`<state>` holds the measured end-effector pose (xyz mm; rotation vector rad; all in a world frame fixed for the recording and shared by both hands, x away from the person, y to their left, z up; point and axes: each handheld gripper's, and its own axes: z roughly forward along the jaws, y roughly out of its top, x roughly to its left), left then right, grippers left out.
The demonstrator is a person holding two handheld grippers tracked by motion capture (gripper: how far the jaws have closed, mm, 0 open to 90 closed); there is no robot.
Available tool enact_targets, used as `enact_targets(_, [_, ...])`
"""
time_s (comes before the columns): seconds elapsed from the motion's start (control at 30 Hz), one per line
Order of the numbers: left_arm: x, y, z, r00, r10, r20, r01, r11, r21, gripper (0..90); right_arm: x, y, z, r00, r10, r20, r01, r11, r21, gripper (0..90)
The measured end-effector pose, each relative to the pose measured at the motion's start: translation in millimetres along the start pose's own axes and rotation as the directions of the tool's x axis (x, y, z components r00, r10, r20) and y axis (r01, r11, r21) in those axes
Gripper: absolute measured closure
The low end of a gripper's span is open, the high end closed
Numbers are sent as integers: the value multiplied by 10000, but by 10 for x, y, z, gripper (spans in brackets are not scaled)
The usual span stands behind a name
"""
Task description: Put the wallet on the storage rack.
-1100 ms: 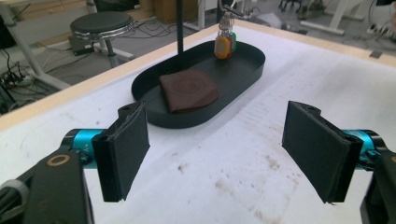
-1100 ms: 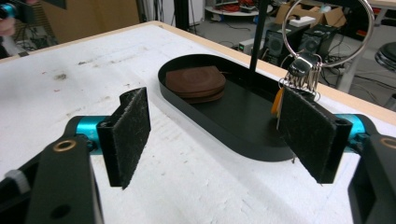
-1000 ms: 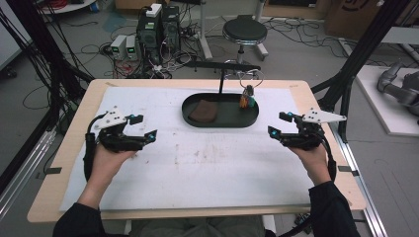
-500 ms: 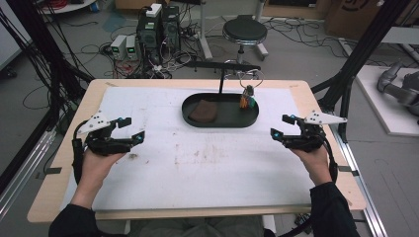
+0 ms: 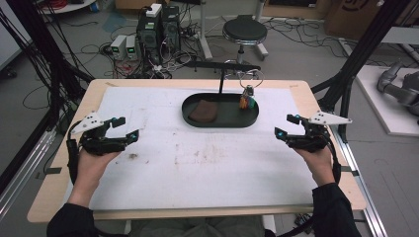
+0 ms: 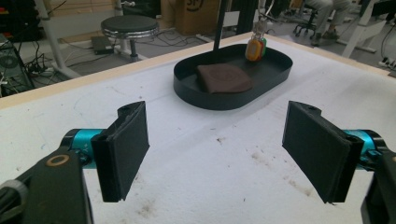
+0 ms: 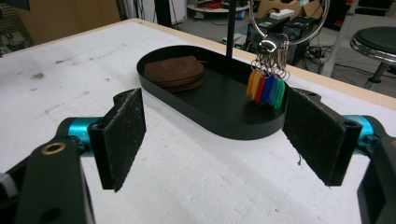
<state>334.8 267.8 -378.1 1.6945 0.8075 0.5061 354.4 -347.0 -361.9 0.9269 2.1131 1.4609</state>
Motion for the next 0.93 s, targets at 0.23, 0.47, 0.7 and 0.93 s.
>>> enact_targets(0.23, [30, -50, 36, 9998, -178, -73, 179, 9998, 84, 226, 1, -31, -20, 9997, 9, -235, -8, 10000, 66, 219])
enact_targets(0.47, [62, -69, 59, 9990, -412, 163, 413, 9991, -77, 226, -26, -71, -64, 9999, 127, -89, -126, 9998, 120, 219])
enact_targets(0.7, [79, -104, 107, 9967, -691, 416, 702, 9973, -235, 226, -27, -100, -119, 10000, 74, 28, -74, 10000, 11, 217])
enact_targets(0.93, [48, -113, 171, 9976, -562, 417, 575, 9978, -326, 226, -32, -132, -138, 10000, 62, 35, -62, 10000, -3, 214])
